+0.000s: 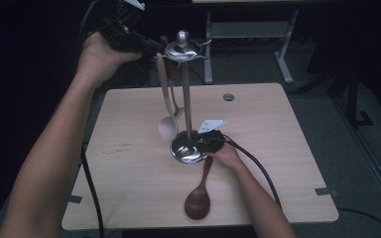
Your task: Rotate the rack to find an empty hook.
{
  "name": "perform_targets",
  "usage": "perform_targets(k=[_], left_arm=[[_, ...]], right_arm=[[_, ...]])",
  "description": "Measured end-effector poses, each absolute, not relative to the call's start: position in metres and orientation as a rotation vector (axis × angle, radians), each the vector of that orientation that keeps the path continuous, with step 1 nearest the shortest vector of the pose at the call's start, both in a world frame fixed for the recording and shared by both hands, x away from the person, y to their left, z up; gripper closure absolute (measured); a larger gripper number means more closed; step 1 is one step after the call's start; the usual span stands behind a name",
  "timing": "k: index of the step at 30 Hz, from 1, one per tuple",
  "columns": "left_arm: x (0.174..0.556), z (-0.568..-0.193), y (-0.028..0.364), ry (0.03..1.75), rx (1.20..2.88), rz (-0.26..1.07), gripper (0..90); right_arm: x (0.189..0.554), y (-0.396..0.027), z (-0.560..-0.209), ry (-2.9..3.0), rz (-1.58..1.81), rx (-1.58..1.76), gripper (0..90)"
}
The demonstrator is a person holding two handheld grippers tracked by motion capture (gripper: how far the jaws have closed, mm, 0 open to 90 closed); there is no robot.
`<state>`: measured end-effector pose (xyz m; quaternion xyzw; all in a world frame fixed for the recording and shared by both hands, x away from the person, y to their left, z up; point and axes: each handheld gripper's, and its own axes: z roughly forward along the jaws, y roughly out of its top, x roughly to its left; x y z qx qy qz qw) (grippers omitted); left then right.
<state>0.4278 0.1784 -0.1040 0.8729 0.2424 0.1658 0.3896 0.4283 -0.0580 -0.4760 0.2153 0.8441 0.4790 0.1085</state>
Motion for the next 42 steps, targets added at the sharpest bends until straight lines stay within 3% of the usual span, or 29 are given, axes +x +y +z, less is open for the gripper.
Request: perform_targets(k=[8, 17, 20, 26, 33, 42], left_arm=[[0.413, -0.102, 0.192, 0.648, 2.220, 0.453, 89.8], [0.390, -0.125, 0.222, 0.701, 2.251, 0.450, 67.8], [0.382, -0.136, 0.230, 0.711, 2.249, 0.450, 59.1], [0.371, -0.165, 0.238, 0.720, 2.270, 0.399, 47.8], [0.357, -0.213, 0.240, 0.699, 2.273, 0.323, 41.5], [0.337, -0.284, 0.247, 0.730, 2.233, 0.266, 41.6]], right_arm=[[0.428, -0.058, -0.476, 2.482, 1.410, 0.632, 72.5], [0.427, -0.057, -0.475, 2.480, 1.404, 0.647, 71.3], [0.427, -0.059, -0.474, 2.497, 1.390, 0.670, 62.7], [0.418, -0.070, -0.464, 2.493, 1.408, 0.725, 49.0], [0.400, -0.086, -0.445, 2.508, 1.392, 0.735, 42.5], [0.372, -0.111, -0.428, 2.535, 1.372, 0.799, 48.2]])
